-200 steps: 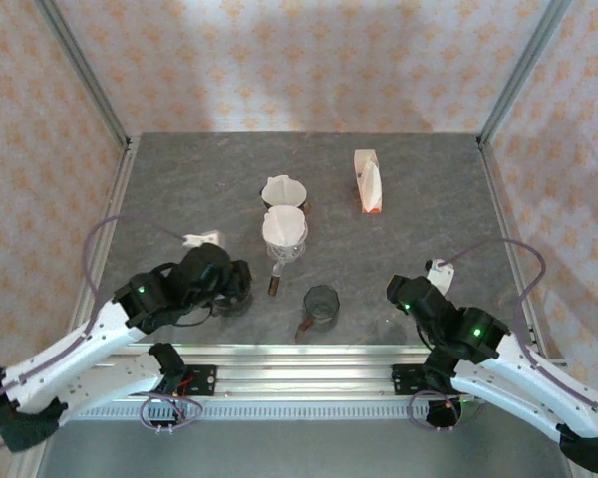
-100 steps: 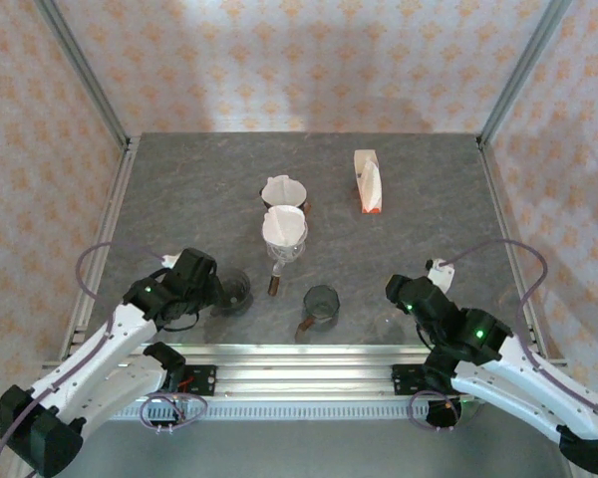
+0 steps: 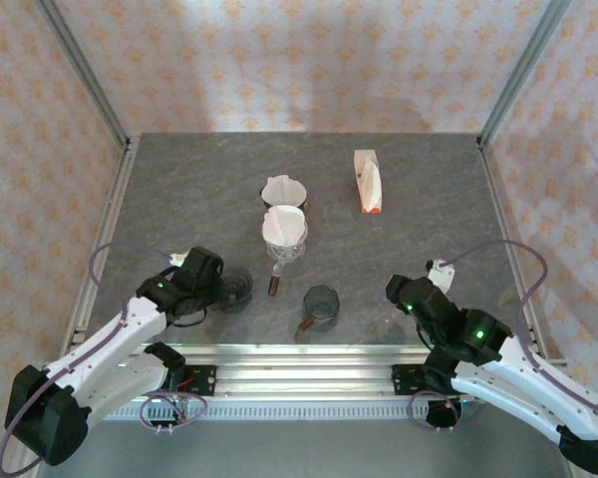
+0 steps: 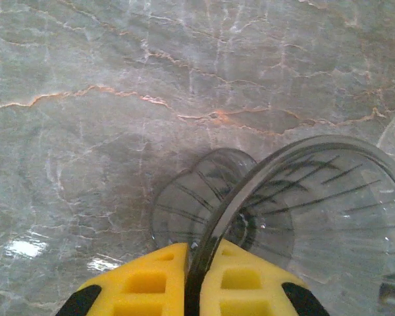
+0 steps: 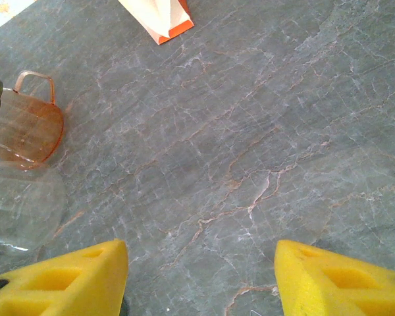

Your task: Place the coffee filter in the dripper

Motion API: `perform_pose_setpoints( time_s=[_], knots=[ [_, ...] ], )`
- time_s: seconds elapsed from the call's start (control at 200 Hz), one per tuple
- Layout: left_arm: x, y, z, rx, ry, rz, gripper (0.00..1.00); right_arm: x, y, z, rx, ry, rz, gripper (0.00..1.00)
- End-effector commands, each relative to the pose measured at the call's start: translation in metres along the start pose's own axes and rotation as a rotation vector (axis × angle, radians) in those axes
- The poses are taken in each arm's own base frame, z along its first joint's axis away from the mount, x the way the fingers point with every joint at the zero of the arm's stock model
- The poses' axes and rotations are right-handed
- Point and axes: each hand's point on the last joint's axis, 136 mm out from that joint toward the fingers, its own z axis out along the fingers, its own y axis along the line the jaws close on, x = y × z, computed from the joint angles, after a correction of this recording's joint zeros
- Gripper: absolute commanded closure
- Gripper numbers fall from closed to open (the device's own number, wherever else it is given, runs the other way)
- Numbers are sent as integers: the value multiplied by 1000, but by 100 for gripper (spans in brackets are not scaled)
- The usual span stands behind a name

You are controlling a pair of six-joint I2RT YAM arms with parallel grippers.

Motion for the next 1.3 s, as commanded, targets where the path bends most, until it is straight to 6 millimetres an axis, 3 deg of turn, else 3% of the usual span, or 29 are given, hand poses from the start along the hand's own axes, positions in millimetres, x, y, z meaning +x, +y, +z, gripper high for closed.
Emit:
perform_pose_setpoints(
  time_s=[0.0,0.225,0.4,0.601,0.771,0.966,1.126,1.296],
  knots=[
    [2,13,-3,-51,5,13,100,-3,-6,0,22,-26,13,39],
    [-9,7,-39,-7,-21,32,100,-6,-6,-1,23,-34,16,39],
    [-34,0,-86,72,-136,10,100,-6,-6,-1,21,-34,20,39],
    [-65,-29,-150,197,-208,28,100,-7,-6,-3,24,-36,25,39],
    [-84,-71,-201,352,-215,86,100,-6,-7,-2,29,-33,30,39],
    [-66,-128,-222,473,-177,240,100,-6,-8,-1,32,-36,37,39],
    [-22,-180,-224,562,-117,374,100,-6,-9,-2,36,-37,43,39],
    [29,-216,-206,596,-23,466,100,-5,-12,-3,48,-31,42,39]
  ],
)
